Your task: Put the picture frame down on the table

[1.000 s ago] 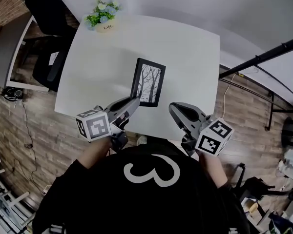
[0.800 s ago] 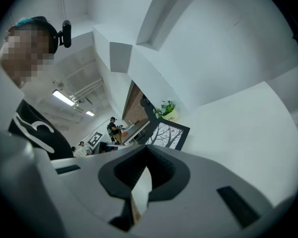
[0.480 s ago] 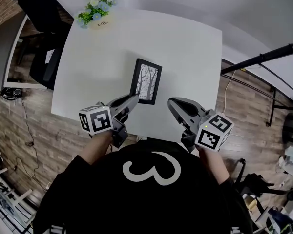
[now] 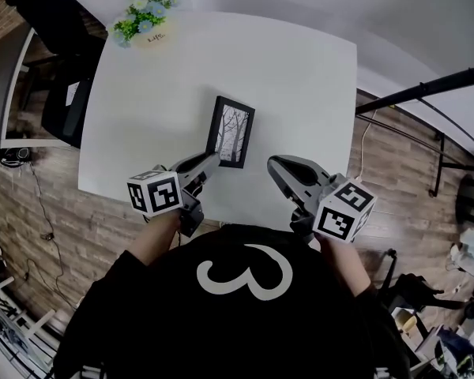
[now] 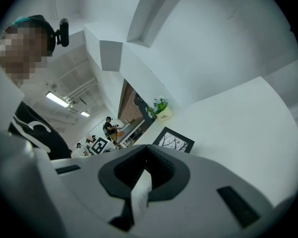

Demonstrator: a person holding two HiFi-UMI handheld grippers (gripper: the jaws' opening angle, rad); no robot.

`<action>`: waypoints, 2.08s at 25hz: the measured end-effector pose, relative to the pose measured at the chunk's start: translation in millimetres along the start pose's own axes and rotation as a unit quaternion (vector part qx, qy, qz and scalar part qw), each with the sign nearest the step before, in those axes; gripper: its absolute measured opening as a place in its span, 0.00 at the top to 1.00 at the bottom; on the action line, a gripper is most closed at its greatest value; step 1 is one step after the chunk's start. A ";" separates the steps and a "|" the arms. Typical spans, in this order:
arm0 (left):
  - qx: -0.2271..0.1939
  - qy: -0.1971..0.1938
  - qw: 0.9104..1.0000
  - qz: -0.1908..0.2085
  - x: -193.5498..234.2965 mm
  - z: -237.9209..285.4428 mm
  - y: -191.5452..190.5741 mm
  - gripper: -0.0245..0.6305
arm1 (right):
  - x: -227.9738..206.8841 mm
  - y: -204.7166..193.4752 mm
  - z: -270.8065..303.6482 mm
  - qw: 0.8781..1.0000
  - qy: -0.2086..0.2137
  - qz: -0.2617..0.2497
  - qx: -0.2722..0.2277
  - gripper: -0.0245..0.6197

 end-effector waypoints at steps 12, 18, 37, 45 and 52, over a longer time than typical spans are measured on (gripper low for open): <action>-0.010 0.008 0.999 -0.040 15.4 3.9 -3.7 0.84 | -6.7 -5.6 2.9 1.000 -0.007 0.010 -0.004 0.93; -0.010 0.021 0.998 -0.061 20.2 4.5 -5.0 0.83 | -5.2 -4.0 1.6 1.000 -0.004 0.013 -0.006 0.93; -0.005 0.071 0.995 -0.068 44.4 5.8 -14.8 0.78 | -12.2 -9.4 1.7 0.999 -0.009 0.033 -0.009 0.93; -0.001 0.088 0.995 -0.037 42.9 6.3 -13.8 0.71 | -10.8 -10.4 -4.1 0.999 -0.011 0.047 -0.013 0.93; 0.007 0.108 0.994 0.017 42.2 5.3 -12.2 0.65 | -6.9 -12.4 -3.6 0.999 -0.008 0.052 -0.015 0.93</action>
Point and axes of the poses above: the fingertips, and each gripper's own axes: z forward along the fingers, x to its left, y out of its top, the point moved 5 cm from there along -z, backward along the fingers, and after that the axes turned 13 degrees about -x, right-handed, at the moved point
